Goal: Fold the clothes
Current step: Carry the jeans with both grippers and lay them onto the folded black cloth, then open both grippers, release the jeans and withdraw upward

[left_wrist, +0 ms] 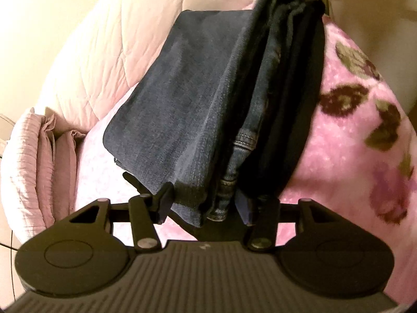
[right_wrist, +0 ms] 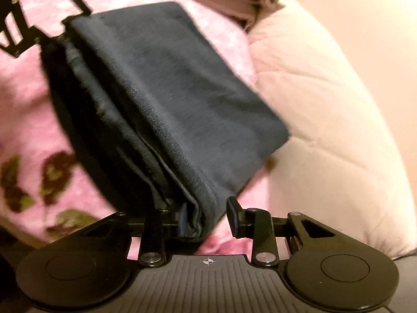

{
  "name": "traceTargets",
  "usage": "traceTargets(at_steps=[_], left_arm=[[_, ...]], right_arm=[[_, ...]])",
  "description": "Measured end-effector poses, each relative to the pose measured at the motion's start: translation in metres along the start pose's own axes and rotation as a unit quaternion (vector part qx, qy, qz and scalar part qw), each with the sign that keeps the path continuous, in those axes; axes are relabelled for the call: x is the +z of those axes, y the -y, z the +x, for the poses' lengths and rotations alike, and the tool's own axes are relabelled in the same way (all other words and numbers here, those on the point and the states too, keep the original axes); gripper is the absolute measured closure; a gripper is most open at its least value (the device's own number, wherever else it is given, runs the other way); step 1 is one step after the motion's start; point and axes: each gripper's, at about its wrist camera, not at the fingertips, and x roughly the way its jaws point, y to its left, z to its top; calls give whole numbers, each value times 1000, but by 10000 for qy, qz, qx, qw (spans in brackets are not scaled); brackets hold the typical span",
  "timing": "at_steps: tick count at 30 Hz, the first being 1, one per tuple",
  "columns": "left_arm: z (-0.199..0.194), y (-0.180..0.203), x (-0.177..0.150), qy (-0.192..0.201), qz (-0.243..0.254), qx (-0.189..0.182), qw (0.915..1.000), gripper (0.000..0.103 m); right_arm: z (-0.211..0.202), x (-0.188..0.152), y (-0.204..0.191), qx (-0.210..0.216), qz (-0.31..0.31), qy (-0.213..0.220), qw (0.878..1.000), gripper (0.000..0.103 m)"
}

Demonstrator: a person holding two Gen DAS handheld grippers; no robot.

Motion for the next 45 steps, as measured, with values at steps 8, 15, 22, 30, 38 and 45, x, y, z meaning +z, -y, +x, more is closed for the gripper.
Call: traceTargets(at_steps=[8,15,22,30,38,45], left_arm=[[2,1,-1,-53,-44,-102,9999,57],[-13,-11,0,-365,-619,-193,9972,58],[-50,-28,-17,-585,-2240,-299,9724,58],[-79,25,-60,-309,-2530,-476,9658,54],[-114,72,-118,-82,-2746,-677,9591,29],[-149,70,-129,-80,-3195,-842,9438,27]], right_arm=[[13,-15,-15,216,-28,-204,9996,72],[3,-10,1,407,589,-494,9962,69],[-35,-23,23,1148,2798,-483,9519,54],[-64,-47,-15,1214,4881,200,8640,49],[-81,-66,-115,981,5690,102,8164,38],[-115,-65,-157,705,5681,-285,8195,25]])
